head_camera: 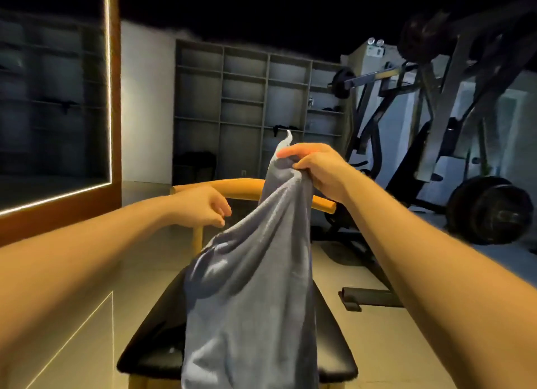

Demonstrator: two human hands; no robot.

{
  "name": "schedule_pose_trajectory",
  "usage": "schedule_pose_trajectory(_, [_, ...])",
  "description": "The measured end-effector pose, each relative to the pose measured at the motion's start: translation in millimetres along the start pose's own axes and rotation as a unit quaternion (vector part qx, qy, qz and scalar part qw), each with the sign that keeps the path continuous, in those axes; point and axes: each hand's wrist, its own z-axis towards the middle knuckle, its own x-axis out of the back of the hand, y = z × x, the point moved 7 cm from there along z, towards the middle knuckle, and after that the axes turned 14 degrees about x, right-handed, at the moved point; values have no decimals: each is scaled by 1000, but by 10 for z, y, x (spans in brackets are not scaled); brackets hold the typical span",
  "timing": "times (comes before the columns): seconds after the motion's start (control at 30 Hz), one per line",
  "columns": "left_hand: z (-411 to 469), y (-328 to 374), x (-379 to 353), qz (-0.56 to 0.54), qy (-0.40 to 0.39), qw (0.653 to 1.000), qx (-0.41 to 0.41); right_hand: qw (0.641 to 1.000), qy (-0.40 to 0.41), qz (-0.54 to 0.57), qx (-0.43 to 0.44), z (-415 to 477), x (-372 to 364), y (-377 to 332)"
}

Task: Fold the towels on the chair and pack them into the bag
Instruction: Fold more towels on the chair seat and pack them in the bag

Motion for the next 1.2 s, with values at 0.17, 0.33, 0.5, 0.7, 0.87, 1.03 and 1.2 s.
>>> schedule_pose_trajectory(0.17, [96,508,475,-313,52,947,-45,990,-138,-21,19,53,-212,50])
schedule_pose_trajectory(0.33, [186,702,300,-247,-80,964,-61,985,-174,-2,4,31,-224,129])
schedule_pose_trajectory(0.5, [311,563,56,-202,-122,971,-40,982,-184,27,-13,35,-160,193])
schedule_pose_trajectory(0.7, [338,439,269,-330,-93,939,-31,988,-147,-25,-47,52,-43,356])
schedule_pose_trajectory(0.87, [395,243,352,-383,-26,922,40,978,-196,-35,-66,-39,-92,577])
schedule_pose_trajectory(1.03, [496,-122,438,-413,106,892,153,979,-162,-10,-123,-146,60,983])
schedule_pose_trajectory(1.2, [568,-700,201,-360,135,880,277,925,-225,-208,-224,-380,316,1633])
